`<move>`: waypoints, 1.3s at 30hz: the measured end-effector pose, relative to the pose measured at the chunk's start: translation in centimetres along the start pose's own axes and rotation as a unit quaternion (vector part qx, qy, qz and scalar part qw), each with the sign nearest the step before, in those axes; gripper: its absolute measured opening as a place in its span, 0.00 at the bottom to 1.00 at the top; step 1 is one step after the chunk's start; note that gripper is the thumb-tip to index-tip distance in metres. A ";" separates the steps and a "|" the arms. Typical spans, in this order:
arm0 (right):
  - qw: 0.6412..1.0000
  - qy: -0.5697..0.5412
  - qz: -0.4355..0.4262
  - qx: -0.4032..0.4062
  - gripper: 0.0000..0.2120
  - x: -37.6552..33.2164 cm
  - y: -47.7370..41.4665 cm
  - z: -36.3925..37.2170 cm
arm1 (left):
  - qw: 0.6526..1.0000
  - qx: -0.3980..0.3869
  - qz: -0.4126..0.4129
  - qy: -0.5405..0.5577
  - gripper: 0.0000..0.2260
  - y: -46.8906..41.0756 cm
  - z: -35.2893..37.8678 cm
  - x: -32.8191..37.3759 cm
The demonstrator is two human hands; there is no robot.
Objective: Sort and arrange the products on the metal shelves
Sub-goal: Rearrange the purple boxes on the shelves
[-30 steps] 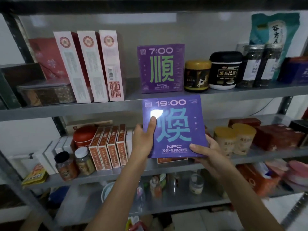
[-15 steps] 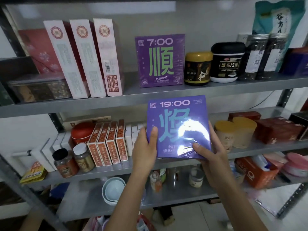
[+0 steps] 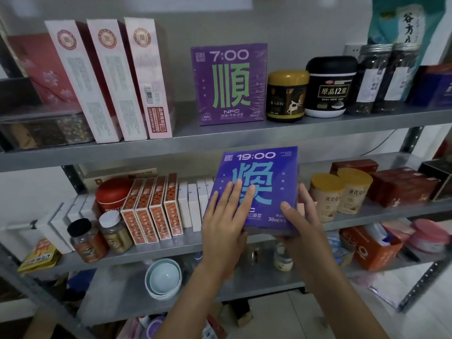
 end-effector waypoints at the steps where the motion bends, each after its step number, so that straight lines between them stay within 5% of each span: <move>1: 1.000 -0.011 0.022 -0.018 0.34 -0.2 -0.2 -0.2 | 1.000 0.003 0.002 -0.007 0.37 0.0 0.2 -0.1; 7: 0.996 -0.023 0.069 -0.046 0.32 -1.5 -1.1 -1.5 | 0.998 -0.007 0.054 -0.016 0.32 0.4 0.6 0.5; 10: 1.000 -0.020 0.005 0.020 0.33 -0.8 -0.6 -1.2 | 0.995 -0.097 0.011 0.006 0.38 -0.1 0.6 0.6; 12: 0.995 0.024 -0.045 0.083 0.35 -0.3 -0.2 -0.9 | 0.977 -0.166 -0.026 0.128 0.38 0.1 0.7 0.9; 13: 0.990 0.058 -0.065 0.107 0.34 -0.2 0.0 -0.6 | 0.943 -0.208 -0.043 0.257 0.36 0.3 0.6 1.3; 15: 0.981 0.115 -0.089 0.131 0.30 0.1 0.5 0.0 | 0.819 -0.204 -0.097 0.527 0.29 0.5 -0.3 2.4; 17: 0.977 0.164 -0.091 0.098 0.25 0.4 1.2 1.5 | 0.701 -0.159 -0.184 0.671 0.25 0.1 -0.9 3.2; 18: 0.978 0.175 -0.095 0.060 0.23 0.6 1.6 2.5 | 0.681 -0.151 -0.207 0.686 0.30 0.0 -0.9 3.4; 22: 0.973 0.208 -0.087 -0.041 0.32 2.0 2.9 5.3 | 0.632 -0.111 -0.268 0.719 0.45 0.1 -1.2 3.0; 26: 0.958 0.275 -0.071 -0.042 0.24 0.8 2.3 3.3 | 0.592 -0.078 -0.295 0.746 0.30 0.6 -1.3 1.6; 28: 0.943 0.322 -0.080 0.025 0.30 -0.8 1.0 0.0 | 0.558 -0.067 -0.315 0.765 0.25 1.1 -1.1 0.3; 31: 0.972 0.232 0.016 0.026 0.41 -2.0 -0.7 -4.1 | 0.494 -0.082 -0.350 0.791 0.27 1.8 -0.5 -1.2; 34: 0.987 0.098 0.088 -0.092 0.34 -0.6 -1.0 -5.5 | 0.444 -0.099 -0.336 0.824 0.27 1.7 0.1 -1.7; 39: 0.992 0.027 0.063 -0.102 0.28 0.5 -0.4 -4.8 | 0.454 -0.125 -0.321 0.822 0.20 1.0 0.4 -1.8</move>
Point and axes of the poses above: each hand's wrist, its own y-axis away from the middle knuckle, its own z-axis out of the palm, x = y × z, the point moved 3 cm from there along -y, towards the middle knuckle, and after that the axes turned 14 degrees about -x, right-handed, at the moved point
